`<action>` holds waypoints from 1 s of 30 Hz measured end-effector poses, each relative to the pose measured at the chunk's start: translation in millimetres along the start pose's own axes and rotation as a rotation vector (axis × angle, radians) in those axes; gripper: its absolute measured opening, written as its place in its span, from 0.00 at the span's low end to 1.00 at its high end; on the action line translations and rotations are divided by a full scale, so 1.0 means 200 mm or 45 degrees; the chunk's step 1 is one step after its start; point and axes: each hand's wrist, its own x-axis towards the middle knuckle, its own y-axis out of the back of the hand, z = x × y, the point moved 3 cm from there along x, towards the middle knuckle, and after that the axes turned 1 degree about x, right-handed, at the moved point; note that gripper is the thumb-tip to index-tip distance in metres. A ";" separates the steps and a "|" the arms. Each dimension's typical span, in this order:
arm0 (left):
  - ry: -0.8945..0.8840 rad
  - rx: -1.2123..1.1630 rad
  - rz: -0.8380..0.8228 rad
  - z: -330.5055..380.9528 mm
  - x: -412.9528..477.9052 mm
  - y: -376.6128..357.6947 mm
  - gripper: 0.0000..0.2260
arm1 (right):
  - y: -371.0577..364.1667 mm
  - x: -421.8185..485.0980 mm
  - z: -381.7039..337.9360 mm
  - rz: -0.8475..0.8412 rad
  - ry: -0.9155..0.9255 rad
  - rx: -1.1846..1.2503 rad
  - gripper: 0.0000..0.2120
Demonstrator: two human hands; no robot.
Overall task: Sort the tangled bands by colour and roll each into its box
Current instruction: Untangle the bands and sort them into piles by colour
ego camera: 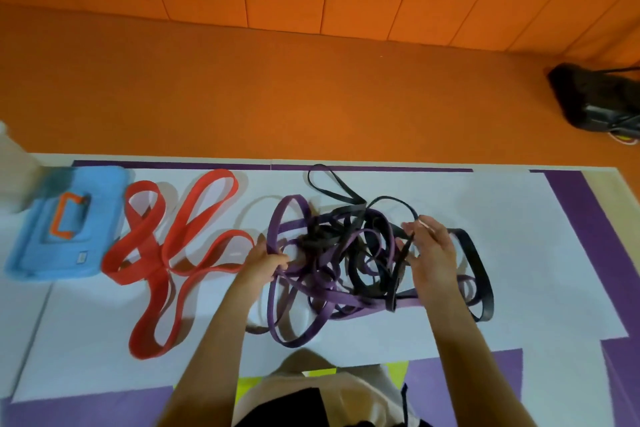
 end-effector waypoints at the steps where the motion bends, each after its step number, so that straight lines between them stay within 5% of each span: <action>1: 0.012 -0.025 0.034 0.00 0.00 0.01 0.08 | 0.03 0.04 -0.01 0.070 0.047 -0.139 0.07; 6: 0.016 0.106 0.199 -0.05 -0.04 -0.02 0.07 | 0.11 0.26 0.05 0.175 -0.021 -0.592 0.11; 10: 0.082 0.048 0.074 -0.03 -0.06 -0.09 0.18 | 0.08 0.33 0.21 -0.055 -0.189 -0.919 0.21; 14: 0.020 0.644 0.166 0.00 -0.01 -0.15 0.30 | -0.02 0.29 0.37 -0.373 0.060 -1.572 0.37; 16: 0.028 0.664 0.121 -0.03 0.01 -0.22 0.34 | -0.06 0.27 0.44 -0.577 0.156 -1.705 0.41; 19: 0.112 0.600 0.120 -0.12 0.03 -0.29 0.39 | -0.05 0.32 0.50 -0.745 -0.020 -1.855 0.46; 24: 0.215 0.608 0.163 -0.23 0.04 -0.36 0.41 | 0.01 0.41 0.49 -0.695 0.126 -2.035 0.32; 30: 0.249 0.594 0.571 -0.19 0.04 -0.40 0.51 | 0.16 0.45 0.46 -0.744 0.363 -2.021 0.24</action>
